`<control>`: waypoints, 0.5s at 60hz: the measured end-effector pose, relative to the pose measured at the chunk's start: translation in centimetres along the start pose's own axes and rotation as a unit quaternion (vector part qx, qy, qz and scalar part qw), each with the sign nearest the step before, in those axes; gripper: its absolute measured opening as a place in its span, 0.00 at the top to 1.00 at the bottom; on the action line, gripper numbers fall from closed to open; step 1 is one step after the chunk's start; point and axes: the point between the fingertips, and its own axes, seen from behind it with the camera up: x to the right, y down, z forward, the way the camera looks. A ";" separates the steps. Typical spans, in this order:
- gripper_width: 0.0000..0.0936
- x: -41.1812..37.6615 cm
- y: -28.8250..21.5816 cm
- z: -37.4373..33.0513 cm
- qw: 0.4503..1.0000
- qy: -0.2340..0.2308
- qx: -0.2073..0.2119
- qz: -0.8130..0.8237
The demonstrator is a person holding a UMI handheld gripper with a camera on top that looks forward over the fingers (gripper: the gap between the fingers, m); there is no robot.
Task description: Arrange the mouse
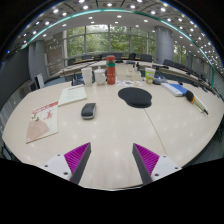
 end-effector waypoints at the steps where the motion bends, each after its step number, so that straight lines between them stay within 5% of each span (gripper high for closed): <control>1: 0.08 -1.0 -0.5 1.0 1.000 -0.004 0.003 -0.001; 20: 0.10 -10.4 -8.2 16.8 1.000 -0.019 0.011 -0.021; 30: 0.27 -10.2 -9.4 20.8 0.999 -0.005 -0.003 -0.034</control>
